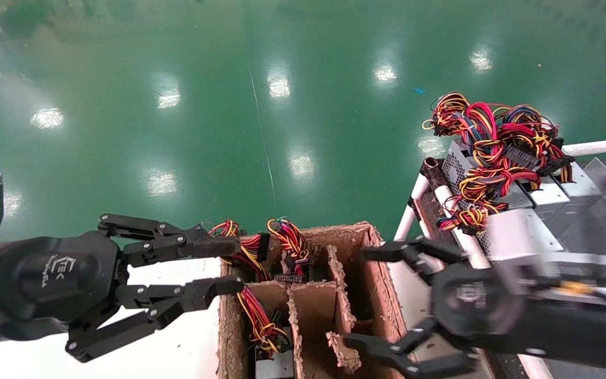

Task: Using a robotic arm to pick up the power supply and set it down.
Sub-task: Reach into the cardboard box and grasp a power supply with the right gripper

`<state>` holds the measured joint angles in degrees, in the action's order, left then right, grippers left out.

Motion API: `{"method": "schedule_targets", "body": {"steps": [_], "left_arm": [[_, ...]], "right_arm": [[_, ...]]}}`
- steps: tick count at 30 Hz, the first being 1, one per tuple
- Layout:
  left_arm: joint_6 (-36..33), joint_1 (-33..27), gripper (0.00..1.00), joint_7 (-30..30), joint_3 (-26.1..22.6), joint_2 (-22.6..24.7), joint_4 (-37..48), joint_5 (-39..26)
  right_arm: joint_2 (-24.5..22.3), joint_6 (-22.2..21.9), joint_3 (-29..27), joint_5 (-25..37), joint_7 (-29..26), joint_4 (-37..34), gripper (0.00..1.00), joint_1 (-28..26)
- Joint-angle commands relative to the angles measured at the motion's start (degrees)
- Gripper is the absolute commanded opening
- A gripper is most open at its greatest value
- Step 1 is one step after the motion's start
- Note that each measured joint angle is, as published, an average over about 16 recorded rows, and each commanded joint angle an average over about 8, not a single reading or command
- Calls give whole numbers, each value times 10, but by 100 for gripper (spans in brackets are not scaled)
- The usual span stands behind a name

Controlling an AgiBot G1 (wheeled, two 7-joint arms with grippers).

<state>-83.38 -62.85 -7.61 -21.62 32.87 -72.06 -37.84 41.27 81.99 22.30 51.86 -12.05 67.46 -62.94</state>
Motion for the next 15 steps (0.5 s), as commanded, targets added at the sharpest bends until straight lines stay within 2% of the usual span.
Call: {"method": "schedule_targets", "body": {"steps": [1, 4, 5, 6, 12, 13, 15], "left_arm": [[0, 0, 100, 0, 0, 0, 0, 0], [0, 0, 100, 0, 0, 0, 0, 0], [0, 0, 100, 0, 0, 0, 0, 0], [0, 0, 100, 0, 0, 0, 0, 0], [0, 0, 100, 0, 0, 0, 0, 0], [0, 0, 100, 0, 0, 0, 0, 0], [0, 0, 100, 0, 0, 0, 0, 0]], "right_arm": [[16, -7, 17, 26, -6, -13, 100, -7], [49, -7, 40, 55, -6, -50, 100, -23], [60, -7, 47, 64, -4, -63, 97, -28], [72, -7, 54, 73, -2, -76, 89, -33], [146, -7, 89, 114, 23, -156, 14, -59], [157, -6, 93, 118, 28, -168, 5, -62], [178, -4, 101, 126, 39, -193, 0, -70]]}}
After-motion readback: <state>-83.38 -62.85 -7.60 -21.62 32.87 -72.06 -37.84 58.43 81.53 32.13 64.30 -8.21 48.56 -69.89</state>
